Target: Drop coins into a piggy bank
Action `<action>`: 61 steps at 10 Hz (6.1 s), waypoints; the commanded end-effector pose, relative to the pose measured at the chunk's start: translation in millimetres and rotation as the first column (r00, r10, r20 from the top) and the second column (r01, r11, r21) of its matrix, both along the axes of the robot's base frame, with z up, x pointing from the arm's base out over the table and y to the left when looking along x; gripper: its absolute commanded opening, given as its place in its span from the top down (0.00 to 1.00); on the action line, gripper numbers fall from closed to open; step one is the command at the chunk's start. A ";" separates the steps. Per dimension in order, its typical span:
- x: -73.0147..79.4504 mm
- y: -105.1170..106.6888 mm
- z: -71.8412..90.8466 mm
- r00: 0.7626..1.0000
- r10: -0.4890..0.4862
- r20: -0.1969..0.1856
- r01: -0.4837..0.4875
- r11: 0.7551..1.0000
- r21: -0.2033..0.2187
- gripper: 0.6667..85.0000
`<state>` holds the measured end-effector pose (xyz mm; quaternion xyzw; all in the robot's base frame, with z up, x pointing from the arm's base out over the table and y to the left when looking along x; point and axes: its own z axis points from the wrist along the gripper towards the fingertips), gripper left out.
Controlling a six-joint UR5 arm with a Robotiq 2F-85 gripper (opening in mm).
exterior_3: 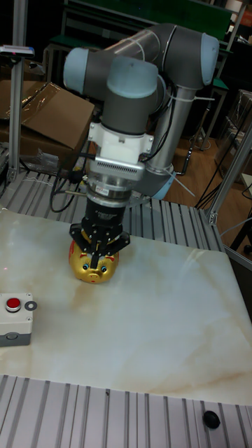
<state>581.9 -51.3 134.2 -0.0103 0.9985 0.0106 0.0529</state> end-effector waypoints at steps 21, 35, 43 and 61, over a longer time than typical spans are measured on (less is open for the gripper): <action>62.8 -52.1 -60.0 0.999 -0.011 0.035 0.013 0.999 -0.039 1.00; 49.3 -62.2 -46.2 1.000 -0.010 -0.011 0.008 0.977 -0.215 0.72; 50.7 -65.7 -42.6 1.000 0.001 -0.015 -0.005 0.967 -0.257 1.00; 59.4 -78.2 -44.4 0.987 0.148 -0.056 -0.158 0.926 -0.342 0.84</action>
